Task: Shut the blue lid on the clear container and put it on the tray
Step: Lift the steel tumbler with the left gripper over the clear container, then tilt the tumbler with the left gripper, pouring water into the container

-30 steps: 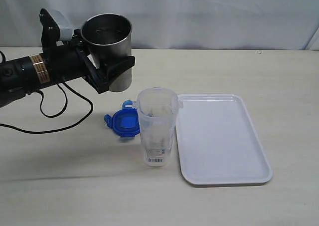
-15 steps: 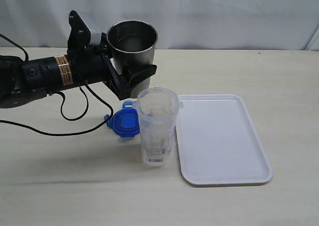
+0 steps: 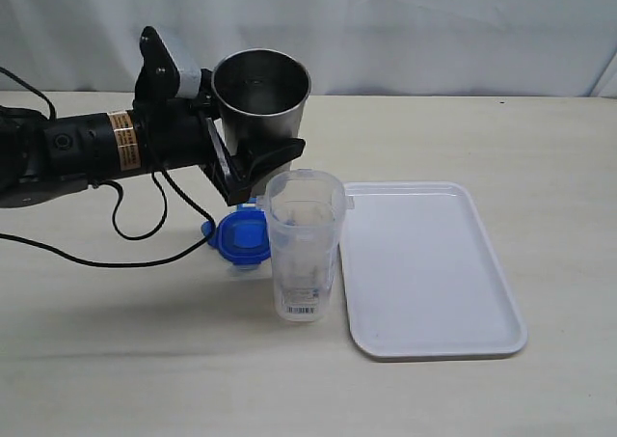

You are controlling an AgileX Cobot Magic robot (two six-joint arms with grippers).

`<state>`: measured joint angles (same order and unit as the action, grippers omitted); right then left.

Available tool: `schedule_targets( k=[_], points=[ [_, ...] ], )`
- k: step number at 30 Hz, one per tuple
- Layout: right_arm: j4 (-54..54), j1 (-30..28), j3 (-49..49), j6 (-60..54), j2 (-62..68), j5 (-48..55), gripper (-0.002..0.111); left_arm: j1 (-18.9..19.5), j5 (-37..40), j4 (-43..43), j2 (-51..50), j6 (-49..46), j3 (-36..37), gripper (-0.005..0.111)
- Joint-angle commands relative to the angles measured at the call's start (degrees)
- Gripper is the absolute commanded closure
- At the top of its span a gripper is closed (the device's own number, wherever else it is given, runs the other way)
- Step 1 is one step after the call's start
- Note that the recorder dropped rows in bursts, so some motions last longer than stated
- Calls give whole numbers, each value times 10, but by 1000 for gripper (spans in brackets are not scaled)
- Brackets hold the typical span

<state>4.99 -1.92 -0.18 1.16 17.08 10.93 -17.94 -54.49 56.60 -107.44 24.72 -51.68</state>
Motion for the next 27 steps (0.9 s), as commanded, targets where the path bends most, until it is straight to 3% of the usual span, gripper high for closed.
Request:
schedule_targets(
  k=[1, 27],
  points=[
    [0, 1, 2, -4, 2, -7, 104, -1, -41, 1, 11, -34, -11, 107],
    [0, 1, 2, -4, 2, -7, 104, -1, -41, -3, 11, -200, -11, 107]
  ],
)
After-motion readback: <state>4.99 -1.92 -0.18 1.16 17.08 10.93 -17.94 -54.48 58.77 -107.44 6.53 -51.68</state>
